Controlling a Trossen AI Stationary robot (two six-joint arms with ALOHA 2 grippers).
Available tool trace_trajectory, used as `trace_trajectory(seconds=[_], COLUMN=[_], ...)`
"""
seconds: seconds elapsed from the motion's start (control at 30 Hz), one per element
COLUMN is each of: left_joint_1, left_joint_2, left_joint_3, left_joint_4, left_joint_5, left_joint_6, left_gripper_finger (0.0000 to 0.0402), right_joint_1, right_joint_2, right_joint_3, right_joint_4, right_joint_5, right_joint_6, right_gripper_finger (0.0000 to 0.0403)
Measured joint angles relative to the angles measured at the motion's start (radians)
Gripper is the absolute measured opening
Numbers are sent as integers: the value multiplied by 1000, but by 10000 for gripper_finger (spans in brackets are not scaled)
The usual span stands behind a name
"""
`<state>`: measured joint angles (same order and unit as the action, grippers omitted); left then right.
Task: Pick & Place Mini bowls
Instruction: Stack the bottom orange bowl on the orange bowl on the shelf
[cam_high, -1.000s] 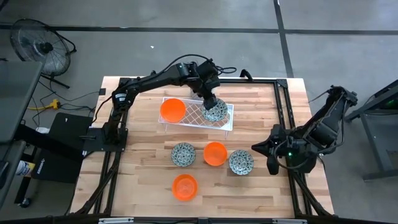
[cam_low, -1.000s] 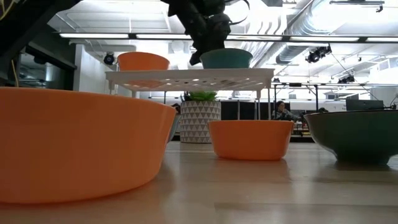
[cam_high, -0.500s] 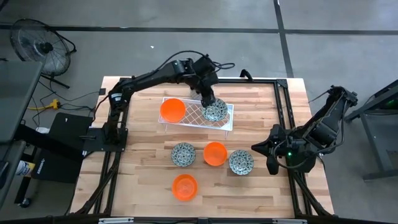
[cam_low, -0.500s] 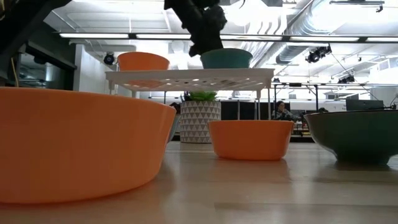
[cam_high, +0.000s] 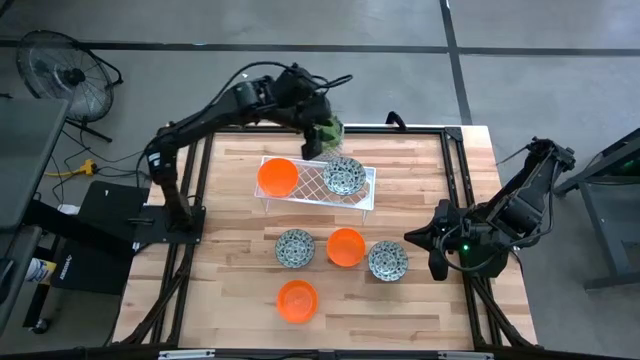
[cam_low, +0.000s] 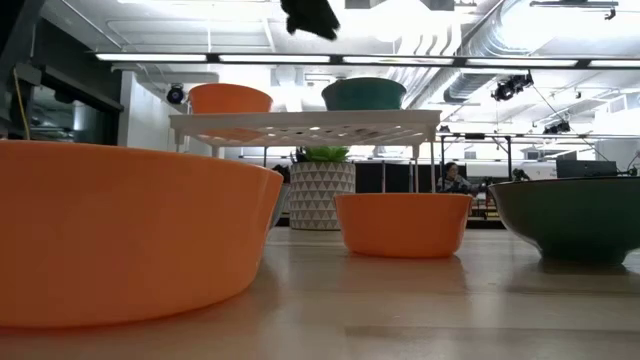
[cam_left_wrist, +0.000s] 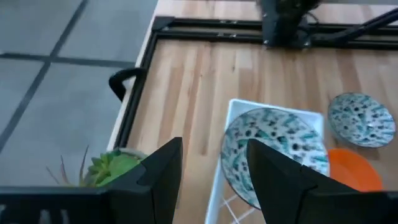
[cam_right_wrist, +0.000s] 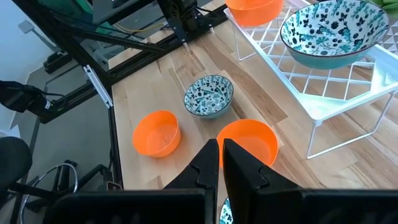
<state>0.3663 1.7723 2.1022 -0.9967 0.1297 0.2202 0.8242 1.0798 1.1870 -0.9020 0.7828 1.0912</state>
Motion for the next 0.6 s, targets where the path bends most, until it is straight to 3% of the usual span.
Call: trace_trajectory(seconds=[0.17,0.3,0.4,0.6], left_joint_1=[-47,-166,-279,-545], left_joint_2=[-94,-142,-165,-167], left_joint_3=[0,1,-4,-2], left_joint_4=[-81,-199,-329,-426], left_joint_5=[-34,-139,-234,-389], left_joint_6=[17,-9,-108,-459], left_gripper_finger=[177,177,177,177], right_joint_1=[0,0,0,0], right_joint_2=[0,0,0,0], right_joint_3=[0,0,0,0], right_joint_4=[0,-1,-7,-9], right_joint_5=[-7,-7,-8,-35], right_joint_6=[0,0,0,0], right_gripper_finger=[12,12,12,12])
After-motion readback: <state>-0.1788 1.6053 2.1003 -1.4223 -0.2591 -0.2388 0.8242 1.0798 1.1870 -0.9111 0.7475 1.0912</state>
